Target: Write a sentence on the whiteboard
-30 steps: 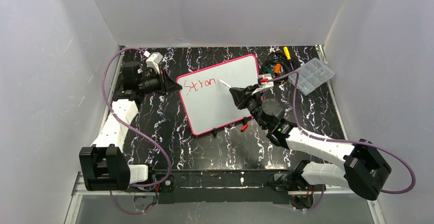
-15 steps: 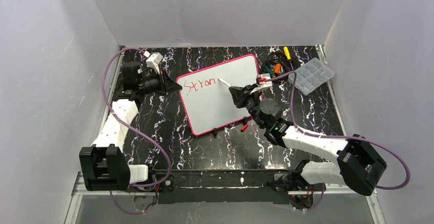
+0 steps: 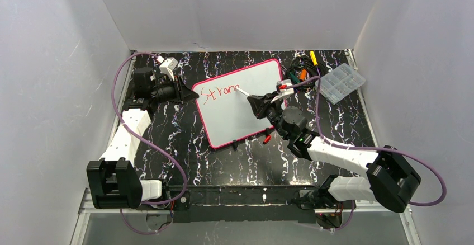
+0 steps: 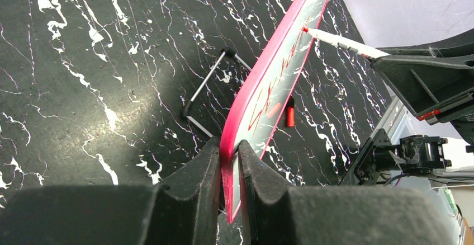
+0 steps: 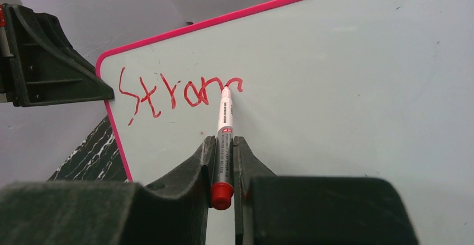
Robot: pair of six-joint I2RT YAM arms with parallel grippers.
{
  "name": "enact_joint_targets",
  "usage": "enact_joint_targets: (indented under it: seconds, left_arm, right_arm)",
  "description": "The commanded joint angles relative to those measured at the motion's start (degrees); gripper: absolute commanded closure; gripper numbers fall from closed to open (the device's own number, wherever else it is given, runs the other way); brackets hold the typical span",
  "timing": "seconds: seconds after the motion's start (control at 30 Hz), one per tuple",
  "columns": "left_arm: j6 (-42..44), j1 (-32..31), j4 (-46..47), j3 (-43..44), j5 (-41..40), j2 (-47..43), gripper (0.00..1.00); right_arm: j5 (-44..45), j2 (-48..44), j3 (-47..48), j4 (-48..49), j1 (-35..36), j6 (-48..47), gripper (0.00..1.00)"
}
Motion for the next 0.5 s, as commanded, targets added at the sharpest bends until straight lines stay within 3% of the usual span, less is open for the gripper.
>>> enact_joint_targets:
  seconds: [0.0, 0.47]
  left_arm:
    - [0.7, -0.6, -1.3, -0.5, 1.4, -1.8, 1.00]
    - [0.7, -0.6, -1.3, -0.6, 1.4, -1.9, 1.00]
  right_arm:
    - [-0.5, -1.6, 0.1, -1.6, -0.3, -0.6, 0.99]
    - [3.6, -3.4, -0.2, -2.2, -0.3, -1.6, 0.99]
